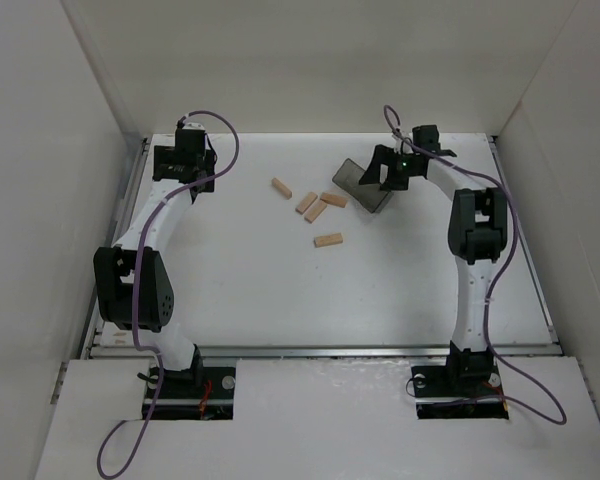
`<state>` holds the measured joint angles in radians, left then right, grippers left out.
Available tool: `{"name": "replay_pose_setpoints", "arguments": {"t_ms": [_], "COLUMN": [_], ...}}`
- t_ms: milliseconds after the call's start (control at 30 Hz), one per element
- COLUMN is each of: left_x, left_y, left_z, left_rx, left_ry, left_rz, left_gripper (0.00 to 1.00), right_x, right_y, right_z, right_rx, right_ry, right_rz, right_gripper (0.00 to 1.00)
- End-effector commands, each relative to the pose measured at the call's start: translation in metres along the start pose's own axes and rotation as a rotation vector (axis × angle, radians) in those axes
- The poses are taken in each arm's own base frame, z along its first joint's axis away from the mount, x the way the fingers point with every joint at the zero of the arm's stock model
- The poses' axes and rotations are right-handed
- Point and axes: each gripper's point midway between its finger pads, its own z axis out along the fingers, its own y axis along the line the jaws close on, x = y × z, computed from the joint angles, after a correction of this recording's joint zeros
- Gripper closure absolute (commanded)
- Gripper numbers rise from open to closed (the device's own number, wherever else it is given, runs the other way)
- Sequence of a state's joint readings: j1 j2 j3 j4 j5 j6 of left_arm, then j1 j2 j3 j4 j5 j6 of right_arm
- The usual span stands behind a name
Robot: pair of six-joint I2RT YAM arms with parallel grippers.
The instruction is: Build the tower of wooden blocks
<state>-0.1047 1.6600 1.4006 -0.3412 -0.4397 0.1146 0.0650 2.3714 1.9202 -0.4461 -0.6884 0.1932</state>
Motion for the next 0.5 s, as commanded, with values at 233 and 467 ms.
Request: {"name": "replay_pose_setpoints", "arguments": {"t_ms": [233,467], "left_x": [-0.01,-0.012], "left_y": [0.007,0.007], "left_z": [-0.014,-0.013], "left_rx": [-0.001,-0.001], "left_ry": [-0.036,-0.036], "left_rz": [-0.034,-0.034], "left_gripper": [0.17,0.17], "right_x": [-0.074,-0.078], "right_y": [-0.019,0.024], "right_z": [-0.07,-0.073], "right_rx": [0.327,0.458], "right_ry": [-0.241,-0.246], "right_rz": [-0.01,-0.242], "right_gripper": [0.0,0.0]}}
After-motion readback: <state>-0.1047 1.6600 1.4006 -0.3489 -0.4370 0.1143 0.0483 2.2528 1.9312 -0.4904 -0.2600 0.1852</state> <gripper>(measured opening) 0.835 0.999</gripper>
